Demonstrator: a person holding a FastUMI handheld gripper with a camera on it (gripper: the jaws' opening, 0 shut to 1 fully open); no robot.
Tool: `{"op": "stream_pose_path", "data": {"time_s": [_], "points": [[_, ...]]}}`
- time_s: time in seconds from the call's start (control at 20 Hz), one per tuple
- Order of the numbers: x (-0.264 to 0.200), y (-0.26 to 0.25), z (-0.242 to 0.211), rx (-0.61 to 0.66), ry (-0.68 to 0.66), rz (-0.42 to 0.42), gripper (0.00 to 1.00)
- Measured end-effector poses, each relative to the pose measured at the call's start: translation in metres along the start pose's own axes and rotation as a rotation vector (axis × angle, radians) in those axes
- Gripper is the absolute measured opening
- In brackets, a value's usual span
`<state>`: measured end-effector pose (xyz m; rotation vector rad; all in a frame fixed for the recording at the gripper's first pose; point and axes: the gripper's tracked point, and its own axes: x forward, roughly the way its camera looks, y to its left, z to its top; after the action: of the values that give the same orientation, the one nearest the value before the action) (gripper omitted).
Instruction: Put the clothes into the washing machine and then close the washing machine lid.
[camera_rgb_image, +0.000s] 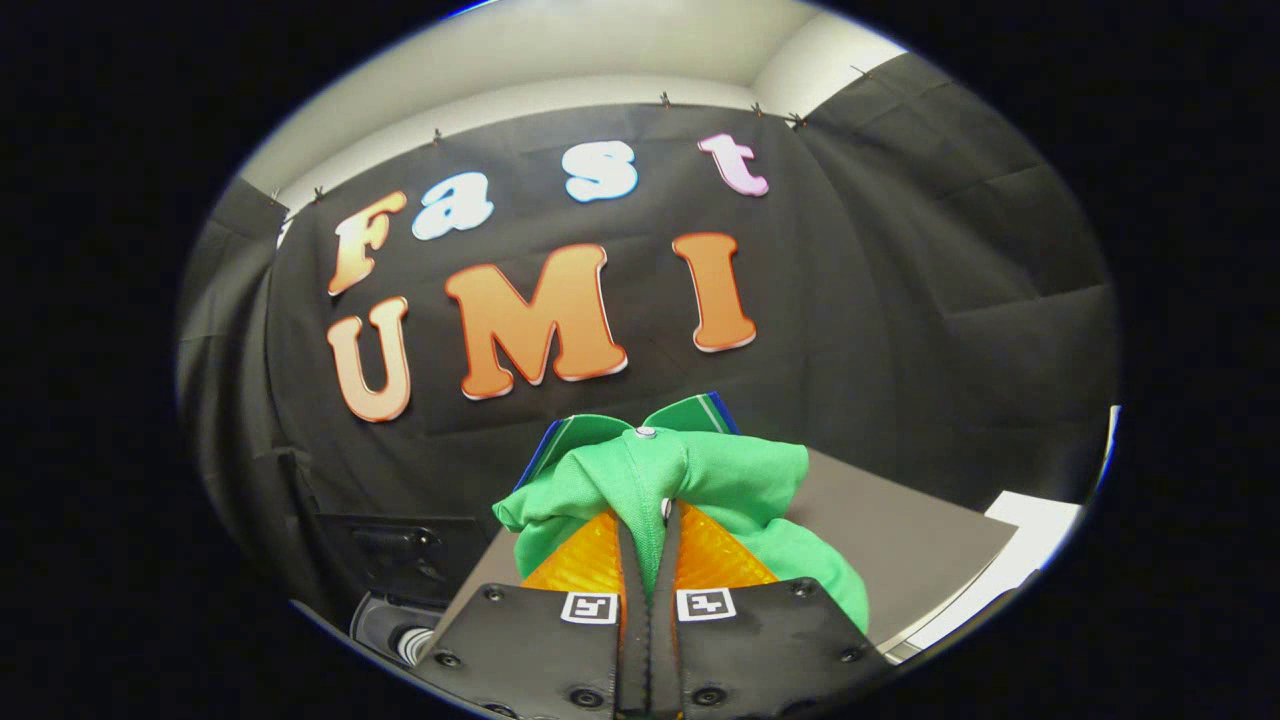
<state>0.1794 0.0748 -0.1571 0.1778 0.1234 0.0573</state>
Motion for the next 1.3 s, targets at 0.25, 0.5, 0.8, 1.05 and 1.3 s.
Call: {"op": "stream_pose_path", "data": {"time_s": [0.25, 0.5, 0.8, 1.05, 1.3], "points": [[-0.028, 0.024, 0.038, 0.001, -0.107, 0.062, 0.08], [-0.050, 0.068, 0.072, 0.006, -0.154, 0.115, 0.08], [-0.056, 0.172, 0.088, -0.065, -0.193, 0.204, 0.08], [-0.040, 0.276, 0.059, -0.040, -0.138, 0.334, 0.08], [-0.027, 0.349, -0.004, -0.050, -0.045, 0.400, 0.08]]}}
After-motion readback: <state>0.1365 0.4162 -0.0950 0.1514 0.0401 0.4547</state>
